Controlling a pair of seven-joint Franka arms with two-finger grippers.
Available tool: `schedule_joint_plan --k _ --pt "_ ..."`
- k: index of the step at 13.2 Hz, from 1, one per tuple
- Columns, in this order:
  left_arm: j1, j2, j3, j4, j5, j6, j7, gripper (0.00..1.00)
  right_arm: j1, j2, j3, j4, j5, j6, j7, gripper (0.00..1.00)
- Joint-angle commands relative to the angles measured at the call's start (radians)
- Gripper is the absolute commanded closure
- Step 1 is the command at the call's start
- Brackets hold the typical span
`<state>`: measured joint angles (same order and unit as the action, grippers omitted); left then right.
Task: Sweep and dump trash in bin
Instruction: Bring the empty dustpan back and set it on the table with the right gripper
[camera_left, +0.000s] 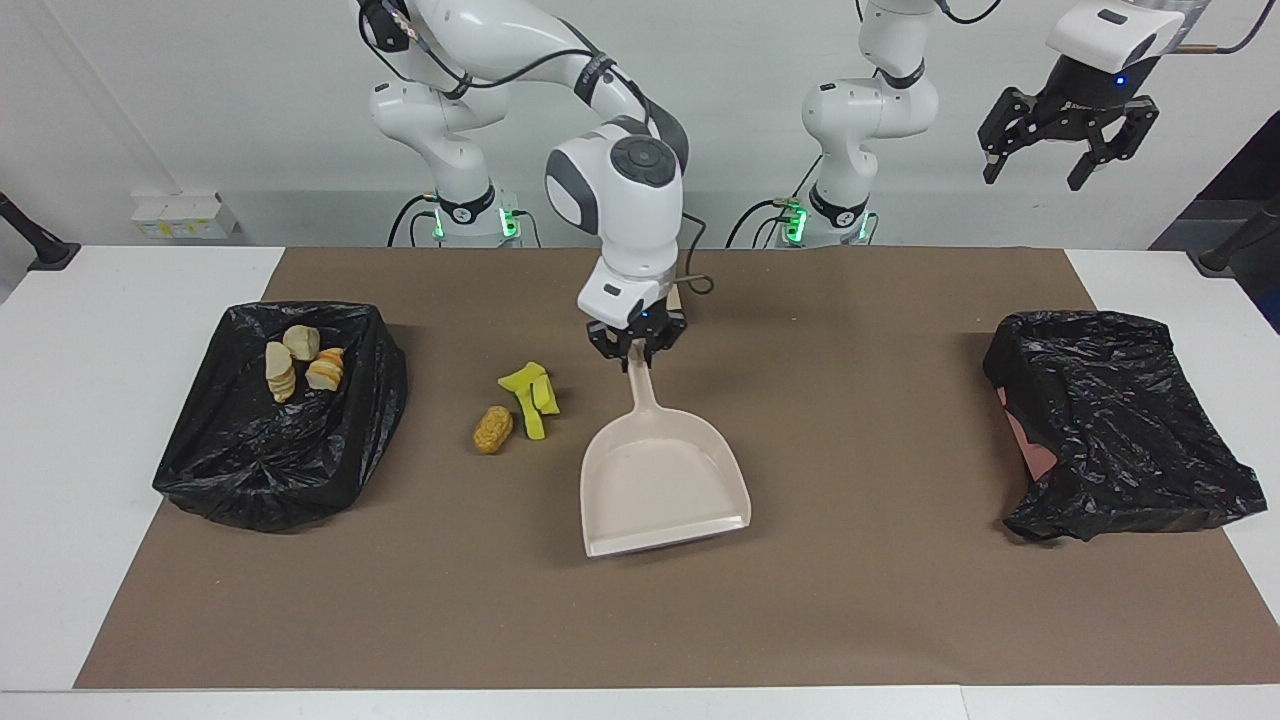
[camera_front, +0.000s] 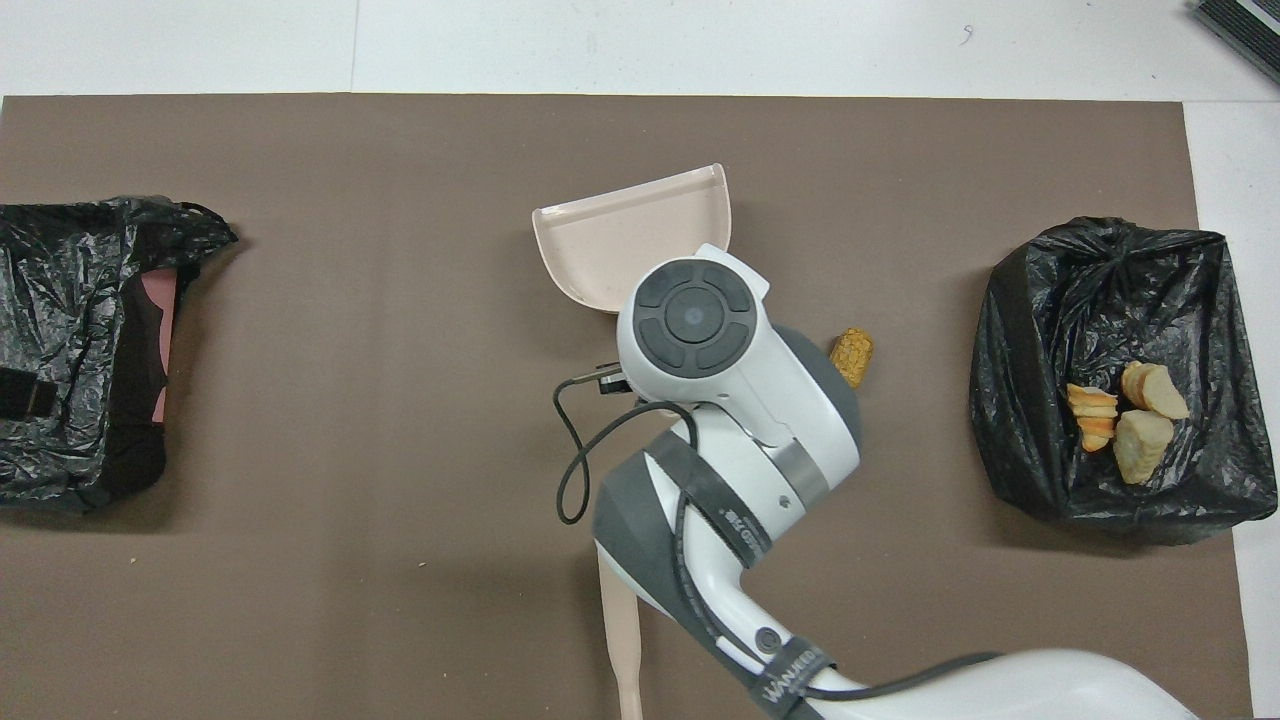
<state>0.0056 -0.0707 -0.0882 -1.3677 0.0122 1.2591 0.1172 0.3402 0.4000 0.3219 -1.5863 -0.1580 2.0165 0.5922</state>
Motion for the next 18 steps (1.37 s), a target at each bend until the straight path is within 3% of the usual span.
schedule_joint_plan --k 1,5,6,8,11,12,13,15,18 --pt "0.011 -0.021 -0.004 -0.016 -0.014 -0.023 -0.001 0.00 0.049 0.130 -0.001 0.101 0.014 0.080 0.125 1.00" --pt "0.016 -0.021 -0.001 -0.017 -0.001 0.034 0.006 0.00 0.031 0.131 -0.001 0.077 0.026 0.091 0.127 1.00" --pt "0.025 -0.021 0.008 -0.019 -0.003 0.037 0.012 0.00 0.029 0.125 -0.001 0.060 0.029 0.090 0.127 0.96" --pt "0.045 -0.021 0.008 -0.025 -0.003 0.057 0.013 0.00 0.010 0.117 0.000 0.034 0.029 0.096 0.127 0.71" --pt "0.047 -0.020 0.008 -0.024 -0.017 0.060 -0.005 0.00 0.005 0.102 0.000 -0.009 0.064 0.132 0.121 0.60" --pt "0.047 -0.021 0.008 -0.024 -0.023 0.062 -0.031 0.00 0.006 0.099 0.000 -0.009 0.067 0.125 0.115 0.41" --pt "0.047 -0.020 0.008 -0.025 -0.043 0.075 -0.068 0.00 0.017 0.089 0.000 -0.009 0.061 0.113 0.112 0.00" --pt "0.044 -0.020 0.008 -0.025 -0.047 0.080 -0.080 0.00 0.022 0.042 0.000 -0.023 0.060 0.065 0.112 0.00" --pt "0.045 -0.021 0.008 -0.025 -0.047 0.080 -0.082 0.00 0.020 -0.134 0.020 -0.156 0.086 0.005 0.109 0.00"
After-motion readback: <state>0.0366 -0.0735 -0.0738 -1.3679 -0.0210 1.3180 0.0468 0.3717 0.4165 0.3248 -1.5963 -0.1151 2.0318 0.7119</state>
